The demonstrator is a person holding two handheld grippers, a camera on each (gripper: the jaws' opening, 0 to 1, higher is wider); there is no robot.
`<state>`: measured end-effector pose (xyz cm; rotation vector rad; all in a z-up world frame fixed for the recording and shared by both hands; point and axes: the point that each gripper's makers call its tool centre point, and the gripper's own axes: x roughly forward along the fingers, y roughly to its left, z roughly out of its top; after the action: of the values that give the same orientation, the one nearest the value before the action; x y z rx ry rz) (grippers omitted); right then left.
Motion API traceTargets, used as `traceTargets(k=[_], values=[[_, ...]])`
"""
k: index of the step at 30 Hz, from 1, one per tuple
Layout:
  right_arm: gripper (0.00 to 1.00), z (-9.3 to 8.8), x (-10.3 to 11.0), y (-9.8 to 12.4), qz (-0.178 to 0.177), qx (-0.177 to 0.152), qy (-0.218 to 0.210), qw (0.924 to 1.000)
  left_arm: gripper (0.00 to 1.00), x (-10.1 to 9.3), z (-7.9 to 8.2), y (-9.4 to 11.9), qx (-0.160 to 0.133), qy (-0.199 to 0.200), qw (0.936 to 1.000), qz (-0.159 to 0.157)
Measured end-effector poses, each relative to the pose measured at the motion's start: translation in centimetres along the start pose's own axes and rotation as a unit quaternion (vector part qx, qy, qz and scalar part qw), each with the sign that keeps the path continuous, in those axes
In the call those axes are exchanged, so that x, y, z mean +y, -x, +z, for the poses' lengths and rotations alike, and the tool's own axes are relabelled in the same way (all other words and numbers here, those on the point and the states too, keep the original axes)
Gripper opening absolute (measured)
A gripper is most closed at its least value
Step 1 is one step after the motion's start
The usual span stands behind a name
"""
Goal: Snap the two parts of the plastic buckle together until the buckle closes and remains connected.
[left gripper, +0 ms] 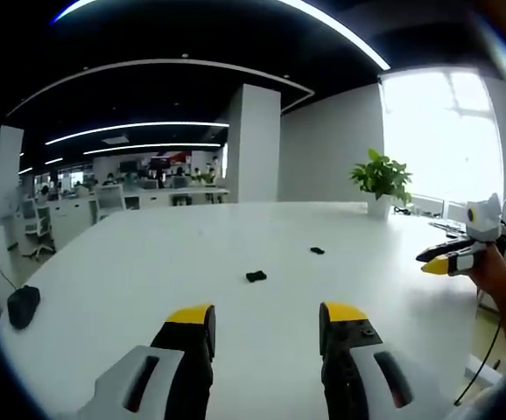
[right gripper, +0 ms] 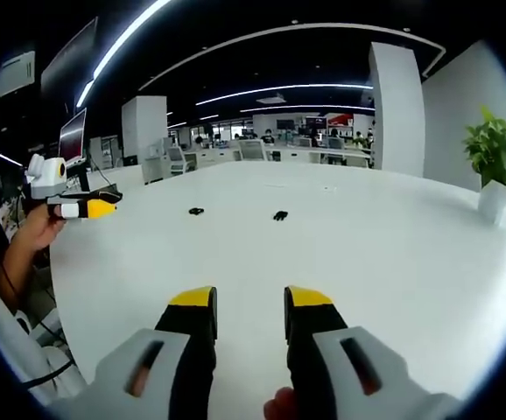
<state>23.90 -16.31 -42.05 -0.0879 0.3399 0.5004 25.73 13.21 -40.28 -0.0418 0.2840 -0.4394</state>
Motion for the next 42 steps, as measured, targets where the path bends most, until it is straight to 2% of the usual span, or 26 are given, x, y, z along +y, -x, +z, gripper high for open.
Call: traceTargets(k=[11, 23, 42], values=[[0.30, -0.4, -0.3, -0.7, 0.002, 0.003, -0.014, 0.9999, 0.48, 0.1, 0.2, -0.1, -0.001, 0.001, 1.0000, 0.001], [0.30, 1.0, -0.4, -1.5, 0.004, 0.007, 0.012, 0.9999, 0.48, 0.1, 0.5, -1.4, 0.005, -0.002, 1.0000, -0.008], [0.30, 2.4, -0.5, -4.0, 0.023, 0.010, 0.020, 0.9995, 0.48, 0.3, 1.6, -2.3, 0.007, -0.016, 0.9998, -0.012]])
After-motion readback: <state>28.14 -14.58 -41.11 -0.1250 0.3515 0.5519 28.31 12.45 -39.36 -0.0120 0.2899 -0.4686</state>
